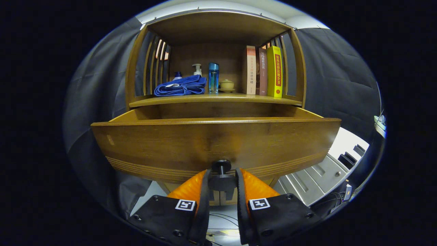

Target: Pull open the drawer, take out the items inside it, and place them on the countertop above the cabinet.

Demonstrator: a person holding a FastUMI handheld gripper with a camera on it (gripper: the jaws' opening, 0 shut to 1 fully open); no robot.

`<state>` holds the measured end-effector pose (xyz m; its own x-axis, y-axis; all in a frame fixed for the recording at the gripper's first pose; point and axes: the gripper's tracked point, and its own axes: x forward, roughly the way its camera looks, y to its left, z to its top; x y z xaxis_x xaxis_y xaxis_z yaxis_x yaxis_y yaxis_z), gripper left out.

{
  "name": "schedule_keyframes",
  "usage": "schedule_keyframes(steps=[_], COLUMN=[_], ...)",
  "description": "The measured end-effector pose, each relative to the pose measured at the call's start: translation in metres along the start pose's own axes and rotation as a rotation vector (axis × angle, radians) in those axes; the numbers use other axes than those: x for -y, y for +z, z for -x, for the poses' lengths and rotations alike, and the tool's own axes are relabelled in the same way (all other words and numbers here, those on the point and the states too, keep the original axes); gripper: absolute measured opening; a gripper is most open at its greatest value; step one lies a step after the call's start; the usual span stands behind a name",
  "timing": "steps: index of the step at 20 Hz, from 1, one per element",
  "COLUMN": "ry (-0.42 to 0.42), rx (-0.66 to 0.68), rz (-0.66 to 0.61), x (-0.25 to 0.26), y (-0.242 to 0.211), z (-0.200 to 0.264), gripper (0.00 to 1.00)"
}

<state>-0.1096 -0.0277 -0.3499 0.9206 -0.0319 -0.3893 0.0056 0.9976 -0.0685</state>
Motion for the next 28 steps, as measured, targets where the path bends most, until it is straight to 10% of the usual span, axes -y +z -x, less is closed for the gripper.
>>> schedule_keyframes(steps=[28], ry=[-0.038], rx=[-0.037], rz=[-0.034], x=[0.011], y=[-0.014], z=[0.050], gripper=[0.44])
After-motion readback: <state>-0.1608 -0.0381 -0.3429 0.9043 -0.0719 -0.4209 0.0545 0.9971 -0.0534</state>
